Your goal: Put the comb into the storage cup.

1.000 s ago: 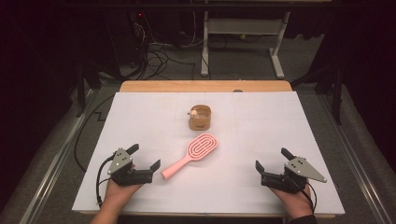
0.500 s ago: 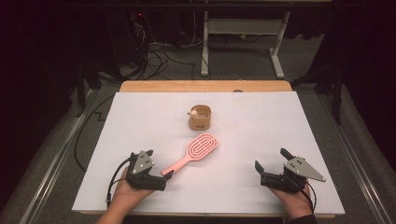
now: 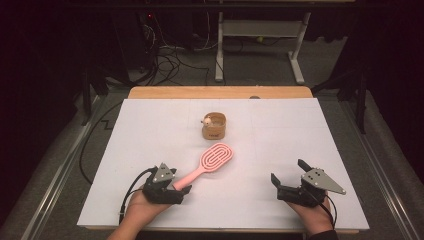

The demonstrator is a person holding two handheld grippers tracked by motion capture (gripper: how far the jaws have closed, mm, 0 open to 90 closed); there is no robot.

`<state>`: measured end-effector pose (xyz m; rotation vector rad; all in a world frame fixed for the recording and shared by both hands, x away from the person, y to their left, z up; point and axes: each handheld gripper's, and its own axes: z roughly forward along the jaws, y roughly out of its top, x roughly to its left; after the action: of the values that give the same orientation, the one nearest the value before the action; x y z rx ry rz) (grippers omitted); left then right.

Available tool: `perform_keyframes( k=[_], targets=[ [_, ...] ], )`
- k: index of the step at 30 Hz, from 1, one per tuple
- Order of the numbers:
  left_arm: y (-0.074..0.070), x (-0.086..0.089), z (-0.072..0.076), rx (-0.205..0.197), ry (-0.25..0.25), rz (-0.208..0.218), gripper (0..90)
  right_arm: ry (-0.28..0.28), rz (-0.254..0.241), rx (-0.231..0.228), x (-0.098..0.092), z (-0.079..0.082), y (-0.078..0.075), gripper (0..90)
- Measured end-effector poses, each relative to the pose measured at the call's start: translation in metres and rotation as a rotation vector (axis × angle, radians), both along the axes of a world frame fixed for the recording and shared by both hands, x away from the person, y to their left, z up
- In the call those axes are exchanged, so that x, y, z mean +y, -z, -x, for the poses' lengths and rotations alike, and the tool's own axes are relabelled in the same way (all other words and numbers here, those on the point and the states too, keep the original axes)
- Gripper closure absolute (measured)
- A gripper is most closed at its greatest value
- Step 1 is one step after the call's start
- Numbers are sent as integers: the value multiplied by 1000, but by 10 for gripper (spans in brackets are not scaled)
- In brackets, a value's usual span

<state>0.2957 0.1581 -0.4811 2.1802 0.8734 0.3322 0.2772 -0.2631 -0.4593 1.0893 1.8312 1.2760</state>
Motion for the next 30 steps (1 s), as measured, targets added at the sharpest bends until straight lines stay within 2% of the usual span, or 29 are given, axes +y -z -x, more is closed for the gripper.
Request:
perform_keyframes(
  k=[1, 2, 7, 8, 11, 12, 13, 15, 23, 25, 30],
  targets=[
    [0, -3, 1, -14, 17, -20, 300, -1, 2, 1, 0, 0, 0, 9],
    [0, -4, 1, -23, 20, -20, 343, -2, 1, 1, 0, 0, 0, 10],
    [0, -6, 0, -17, 34, -22, 419, -1, 1, 2, 0, 0, 0, 12],
    [0, -6, 0, -17, 34, -22, 460, -1, 1, 2, 0, 0, 0, 12],
    [0, -7, -1, -12, 31, -22, 463, -2, 2, 0, 0, 0, 0, 12],
    [0, -7, 0, -12, 30, -20, 492, -2, 1, 0, 0, 0, 0, 12],
    [-1, -7, -1, -16, 37, -23, 558, -1, 1, 0, -1, 0, 0, 12],
    [-1, -8, 0, -20, 44, -24, 595, -1, 2, 1, -1, 1, 0, 13],
    [-2, -10, 1, -35, 54, -63, 609, 1, 0, 2, -1, 1, 0, 13],
    [-2, -9, 3, -36, 55, -92, 608, 0, -2, 1, -2, 1, -1, 13],
    [-3, -2, 4, -29, 57, -86, 608, 8, -5, 1, -2, 2, -1, 13]
  ],
)
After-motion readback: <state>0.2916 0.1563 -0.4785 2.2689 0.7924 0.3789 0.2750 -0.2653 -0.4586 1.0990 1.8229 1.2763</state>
